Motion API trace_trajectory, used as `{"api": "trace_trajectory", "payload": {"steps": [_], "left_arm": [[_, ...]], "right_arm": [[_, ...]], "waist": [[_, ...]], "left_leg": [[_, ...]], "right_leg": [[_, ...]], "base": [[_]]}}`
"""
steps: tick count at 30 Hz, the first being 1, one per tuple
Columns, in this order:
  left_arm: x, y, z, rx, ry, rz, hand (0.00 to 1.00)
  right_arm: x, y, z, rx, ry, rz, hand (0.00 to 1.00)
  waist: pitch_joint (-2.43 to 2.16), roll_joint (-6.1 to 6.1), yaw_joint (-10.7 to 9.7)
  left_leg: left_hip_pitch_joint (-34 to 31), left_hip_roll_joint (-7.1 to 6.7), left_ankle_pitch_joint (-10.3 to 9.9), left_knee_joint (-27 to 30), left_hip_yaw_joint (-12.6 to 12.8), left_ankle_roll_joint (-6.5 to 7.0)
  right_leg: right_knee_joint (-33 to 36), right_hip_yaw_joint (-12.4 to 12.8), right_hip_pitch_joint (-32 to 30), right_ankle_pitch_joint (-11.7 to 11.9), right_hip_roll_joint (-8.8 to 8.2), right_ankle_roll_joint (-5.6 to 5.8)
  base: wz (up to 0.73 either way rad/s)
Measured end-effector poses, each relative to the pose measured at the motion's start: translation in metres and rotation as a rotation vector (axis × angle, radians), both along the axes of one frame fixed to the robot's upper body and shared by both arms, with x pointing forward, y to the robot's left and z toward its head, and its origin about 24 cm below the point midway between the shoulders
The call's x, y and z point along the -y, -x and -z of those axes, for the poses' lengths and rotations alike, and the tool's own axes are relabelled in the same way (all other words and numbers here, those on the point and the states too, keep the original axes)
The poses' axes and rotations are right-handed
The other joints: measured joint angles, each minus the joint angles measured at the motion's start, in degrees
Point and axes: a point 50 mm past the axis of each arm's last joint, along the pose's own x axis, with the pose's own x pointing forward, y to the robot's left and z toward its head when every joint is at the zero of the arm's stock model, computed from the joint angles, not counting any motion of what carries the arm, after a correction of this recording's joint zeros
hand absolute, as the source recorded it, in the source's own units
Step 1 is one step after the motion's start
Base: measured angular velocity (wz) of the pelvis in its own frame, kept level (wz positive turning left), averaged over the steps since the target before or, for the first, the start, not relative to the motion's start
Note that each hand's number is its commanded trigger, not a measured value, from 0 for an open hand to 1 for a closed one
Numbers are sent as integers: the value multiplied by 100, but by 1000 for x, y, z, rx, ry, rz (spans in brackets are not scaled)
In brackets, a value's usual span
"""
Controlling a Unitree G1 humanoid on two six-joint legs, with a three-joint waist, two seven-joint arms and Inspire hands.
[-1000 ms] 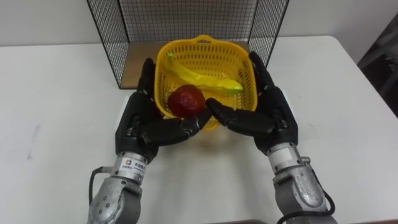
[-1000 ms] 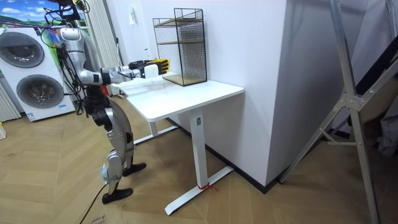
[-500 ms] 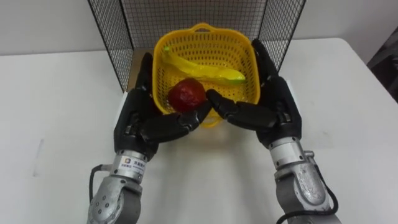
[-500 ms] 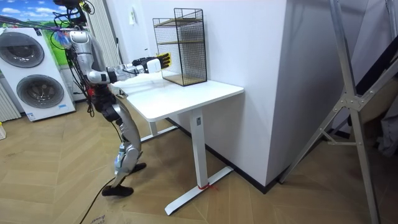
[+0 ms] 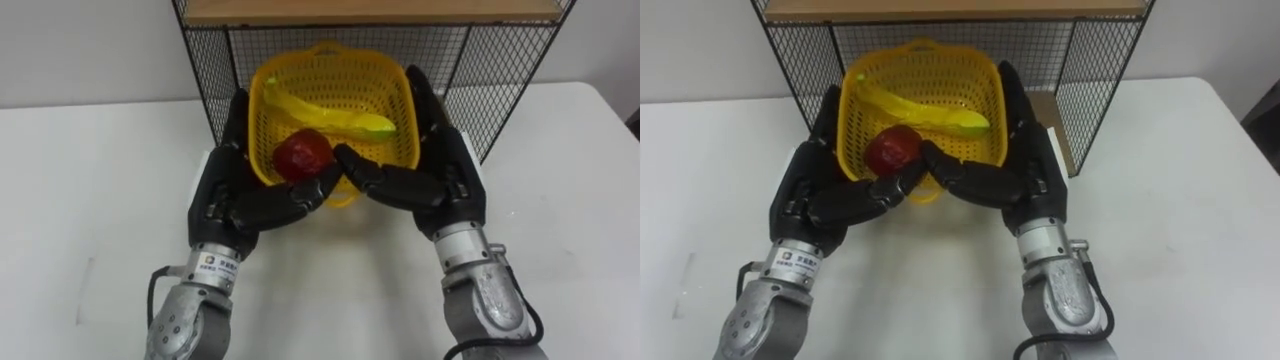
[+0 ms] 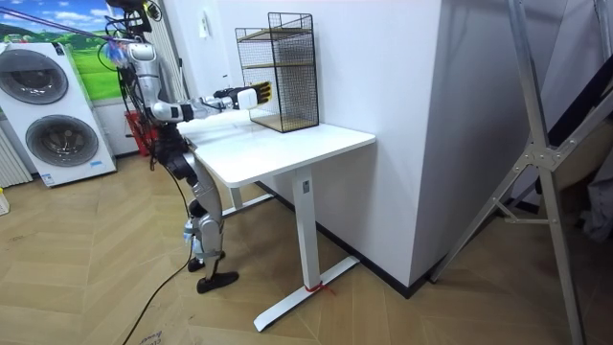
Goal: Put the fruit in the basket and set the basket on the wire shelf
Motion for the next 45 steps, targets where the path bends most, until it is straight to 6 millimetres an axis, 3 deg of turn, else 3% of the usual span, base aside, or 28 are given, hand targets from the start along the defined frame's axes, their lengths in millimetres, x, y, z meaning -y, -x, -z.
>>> {"api": "trace_trajectory", "payload": {"steps": [5,21,27,32,36,45], "left_arm": [[0,-1,-2,11,-12,3,0],[2,-3,-3,16,-40,13,0],[4,-15,-1,-19,-69,7,0],[4,-34,14,-119,-125,-4,0],[1,-40,19,-164,-165,-19,0],[-3,-45,24,-238,-196,-44,0]], "right_arm": [[1,0,0,2,3,4,0],[1,-1,0,-10,-11,34,0],[1,-10,10,-65,17,46,0],[0,-32,20,-153,59,67,0],[0,-36,28,-210,81,74,0],[-2,-39,36,-283,104,71,0]], "waist": [[2,-19,-13],[-22,-28,-15],[-17,-3,-11],[-8,0,-7],[30,-3,8],[32,0,7]], "left_leg": [[66,91,13,-84,33,-18],[248,163,97,-296,20,-91],[404,186,213,-527,28,-125],[399,210,237,-542,9,-146],[399,218,278,-542,-7,-170],[415,238,289,-593,-18,-192]], "right_leg": [[-416,33,207,216,127,3],[-783,-2,462,396,226,-59],[-1107,24,667,568,281,-84],[-1148,-32,659,602,294,-109],[-1243,-85,687,625,297,-135],[-1240,-118,684,628,312,-141]], "base": [[-6],[0],[-1],[1],[4],[0]]}}
